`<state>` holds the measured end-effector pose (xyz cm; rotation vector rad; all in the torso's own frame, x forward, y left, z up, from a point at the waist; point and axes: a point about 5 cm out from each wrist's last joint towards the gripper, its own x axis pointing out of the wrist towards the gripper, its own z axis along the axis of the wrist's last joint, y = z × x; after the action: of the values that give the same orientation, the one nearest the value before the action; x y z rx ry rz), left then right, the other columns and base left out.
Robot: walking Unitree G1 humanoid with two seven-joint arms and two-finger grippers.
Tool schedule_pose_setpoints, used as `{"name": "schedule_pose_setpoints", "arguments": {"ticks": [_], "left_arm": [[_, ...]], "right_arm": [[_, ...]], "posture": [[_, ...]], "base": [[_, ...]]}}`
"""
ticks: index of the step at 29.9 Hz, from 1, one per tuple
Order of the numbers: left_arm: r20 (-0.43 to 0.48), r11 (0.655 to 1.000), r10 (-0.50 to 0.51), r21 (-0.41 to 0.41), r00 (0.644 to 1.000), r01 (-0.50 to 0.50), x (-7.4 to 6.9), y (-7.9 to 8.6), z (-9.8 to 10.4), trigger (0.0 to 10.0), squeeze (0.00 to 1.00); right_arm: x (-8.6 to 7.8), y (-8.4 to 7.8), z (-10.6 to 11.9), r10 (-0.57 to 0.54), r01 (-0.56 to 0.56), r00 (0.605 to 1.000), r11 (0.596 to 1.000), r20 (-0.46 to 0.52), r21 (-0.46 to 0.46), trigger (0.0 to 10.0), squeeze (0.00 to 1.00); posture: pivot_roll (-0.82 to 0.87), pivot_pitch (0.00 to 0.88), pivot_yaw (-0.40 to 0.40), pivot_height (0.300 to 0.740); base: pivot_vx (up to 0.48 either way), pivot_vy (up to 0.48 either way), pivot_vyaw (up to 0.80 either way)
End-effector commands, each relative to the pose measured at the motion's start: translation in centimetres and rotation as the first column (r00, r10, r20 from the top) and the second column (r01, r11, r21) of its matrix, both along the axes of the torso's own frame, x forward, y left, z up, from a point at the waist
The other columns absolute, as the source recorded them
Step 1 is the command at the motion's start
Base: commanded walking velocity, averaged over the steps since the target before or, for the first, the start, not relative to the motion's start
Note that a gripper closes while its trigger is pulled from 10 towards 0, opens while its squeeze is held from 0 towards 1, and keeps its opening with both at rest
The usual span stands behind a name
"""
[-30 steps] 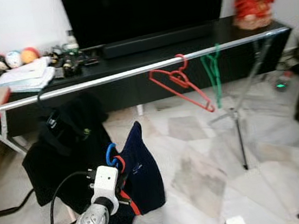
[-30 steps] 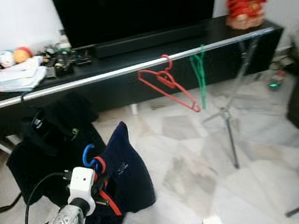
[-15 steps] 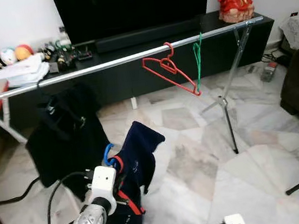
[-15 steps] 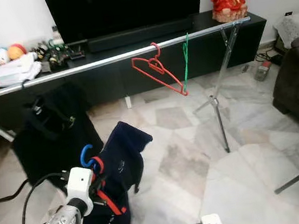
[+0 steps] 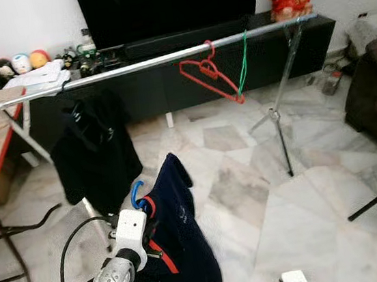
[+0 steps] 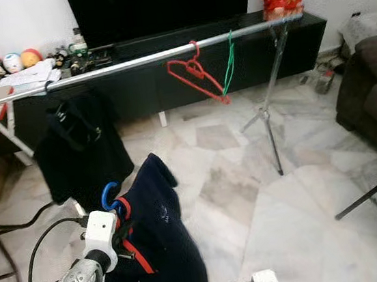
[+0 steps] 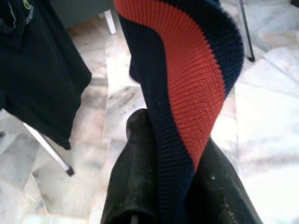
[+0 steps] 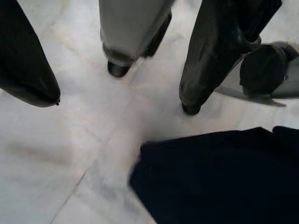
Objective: Hang hanger
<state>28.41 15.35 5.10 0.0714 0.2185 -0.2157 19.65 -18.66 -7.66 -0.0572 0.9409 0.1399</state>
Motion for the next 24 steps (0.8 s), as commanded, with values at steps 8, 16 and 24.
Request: {"name": "schedule_pose_setpoints", "arguments": {"ticks": [8,16,24], "left_arm": [[0.032,1.0,0.001,-0.007,0.999,-0.001,0.29,0.22,0.79,10.0,0.0],[0.032,1.0,-0.007,-0.004,0.999,0.007,0.29,0.13,0.84,10.0,0.0],[0.032,1.0,-0.019,0.0,0.999,0.019,0.35,-0.06,0.99,10.0,0.0]], "right_arm": [[-0.36,-0.07,-0.19,-0.006,0.006,1.0,1.0,-0.015,0.0,10.0,0.0],[-0.39,-0.06,-0.21,-0.005,0.005,1.0,1.0,-0.016,0.001,10.0,0.0],[-0.38,-0.05,-0.2,-0.003,0.003,1.0,1.0,-0.017,0.001,10.0,0.0]], "posture": [[-0.02,0.089,0.086,0.74],[-0.02,0.09,0.087,0.74],[-0.02,0.092,0.086,0.74]], "base": [[-0.291,0.0,0.0],[-0.29,0.0,0.0],[-0.222,0.0,0.0]]}}
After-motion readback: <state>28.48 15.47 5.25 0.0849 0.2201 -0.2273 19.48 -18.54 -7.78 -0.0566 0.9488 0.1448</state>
